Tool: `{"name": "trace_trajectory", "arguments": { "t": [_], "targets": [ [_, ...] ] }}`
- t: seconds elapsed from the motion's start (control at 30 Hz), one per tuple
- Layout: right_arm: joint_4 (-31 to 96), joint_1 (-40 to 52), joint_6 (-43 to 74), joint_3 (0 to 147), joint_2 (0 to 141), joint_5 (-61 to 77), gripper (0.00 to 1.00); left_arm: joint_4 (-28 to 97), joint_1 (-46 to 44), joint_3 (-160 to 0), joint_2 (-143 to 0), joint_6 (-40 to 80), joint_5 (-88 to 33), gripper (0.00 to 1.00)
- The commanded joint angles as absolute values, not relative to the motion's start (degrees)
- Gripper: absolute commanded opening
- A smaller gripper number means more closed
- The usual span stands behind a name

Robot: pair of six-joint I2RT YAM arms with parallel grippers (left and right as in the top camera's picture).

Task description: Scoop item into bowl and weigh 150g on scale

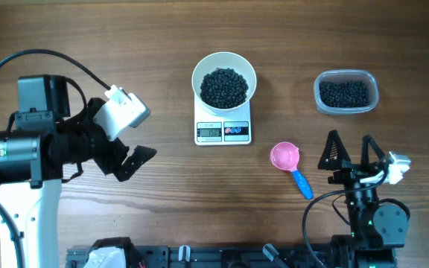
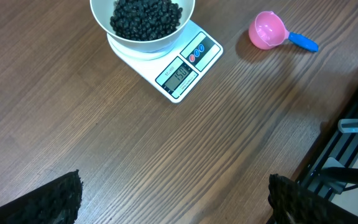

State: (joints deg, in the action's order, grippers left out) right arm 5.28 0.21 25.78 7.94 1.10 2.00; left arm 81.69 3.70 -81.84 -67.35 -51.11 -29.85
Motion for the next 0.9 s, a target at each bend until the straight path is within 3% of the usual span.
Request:
{"name": "trace_trajectory", "arguments": {
  "t": [0.0, 0.3, 0.87],
  "targets": [
    [4.6, 0.1, 17.8, 7.7, 0.2, 0.9, 1.00, 81.7, 3.5, -81.8, -67.5, -50.6, -29.8, 1.00],
    [-2.3, 1.4, 13.0, 0.3, 0.1, 1.1, 1.00, 81.7, 3.5, -81.8, -67.5, -50.6, -29.8, 1.00],
    [0.0, 3.5, 6.2, 0.3, 0.1, 2.8, 1.00, 81.7, 3.5, -81.8, -67.5, -50.5, -29.8, 1.00]
  ]
}}
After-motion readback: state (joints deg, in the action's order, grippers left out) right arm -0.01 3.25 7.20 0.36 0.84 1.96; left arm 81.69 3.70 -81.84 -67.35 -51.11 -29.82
